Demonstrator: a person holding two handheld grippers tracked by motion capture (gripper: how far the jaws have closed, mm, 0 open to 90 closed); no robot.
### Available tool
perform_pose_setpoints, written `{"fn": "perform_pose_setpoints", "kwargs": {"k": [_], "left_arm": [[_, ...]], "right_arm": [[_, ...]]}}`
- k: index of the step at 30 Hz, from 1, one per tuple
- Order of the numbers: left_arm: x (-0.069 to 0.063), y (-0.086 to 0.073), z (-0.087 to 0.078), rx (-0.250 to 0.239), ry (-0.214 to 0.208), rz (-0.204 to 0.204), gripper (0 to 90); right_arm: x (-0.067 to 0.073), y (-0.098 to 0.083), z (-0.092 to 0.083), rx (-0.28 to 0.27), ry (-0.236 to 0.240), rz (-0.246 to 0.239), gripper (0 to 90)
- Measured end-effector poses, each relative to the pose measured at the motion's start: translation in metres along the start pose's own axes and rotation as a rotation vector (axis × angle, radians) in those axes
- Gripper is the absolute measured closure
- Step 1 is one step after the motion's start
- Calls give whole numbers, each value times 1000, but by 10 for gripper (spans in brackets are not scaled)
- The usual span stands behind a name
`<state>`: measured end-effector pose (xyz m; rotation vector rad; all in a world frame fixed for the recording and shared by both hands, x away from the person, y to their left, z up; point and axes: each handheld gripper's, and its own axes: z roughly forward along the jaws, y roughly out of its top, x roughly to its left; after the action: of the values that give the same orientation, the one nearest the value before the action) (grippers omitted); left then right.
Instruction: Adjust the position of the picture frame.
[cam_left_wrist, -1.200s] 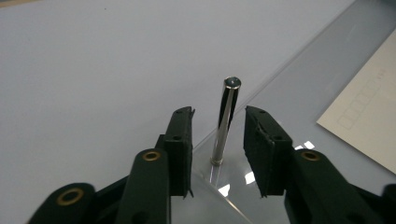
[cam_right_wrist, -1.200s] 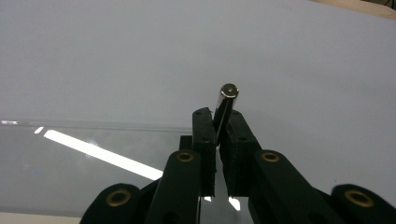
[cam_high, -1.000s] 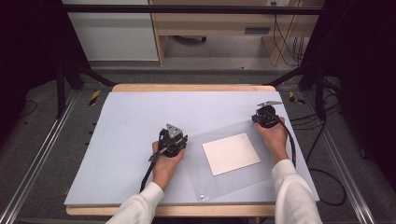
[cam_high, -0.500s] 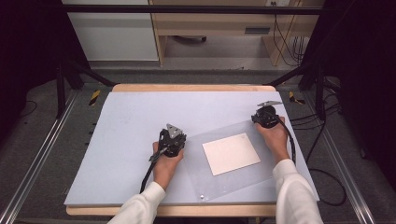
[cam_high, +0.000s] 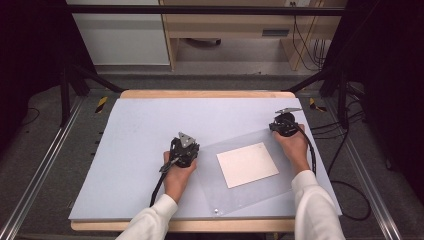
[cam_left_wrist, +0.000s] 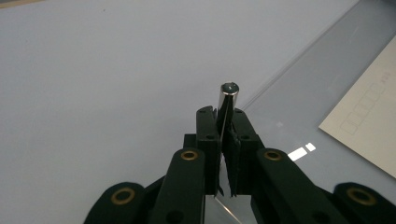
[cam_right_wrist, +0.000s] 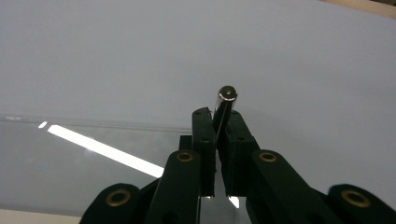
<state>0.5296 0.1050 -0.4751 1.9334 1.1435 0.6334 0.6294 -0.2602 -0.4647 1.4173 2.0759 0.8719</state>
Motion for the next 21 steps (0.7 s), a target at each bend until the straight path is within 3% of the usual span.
{"fn": "perform_pose_setpoints", "kwargs": {"k": [5, 12, 15, 18, 21], "left_arm": [[4, 5, -1, 34, -21, 4, 849], [21, 23, -13, 46, -33, 8, 845], [28, 31, -22, 36, -21, 22, 843], [38, 42, -38, 41, -1, 61, 840], [48, 49, -50, 43, 5, 65, 841]], "right_arm": [[3, 7, -4, 38, -17, 12, 858], [11, 20, -18, 62, 0, -10, 859], [17, 31, -27, 75, 4, -23, 858], [30, 47, -40, 89, -2, -40, 858], [40, 57, -48, 87, 0, -48, 859]]}}
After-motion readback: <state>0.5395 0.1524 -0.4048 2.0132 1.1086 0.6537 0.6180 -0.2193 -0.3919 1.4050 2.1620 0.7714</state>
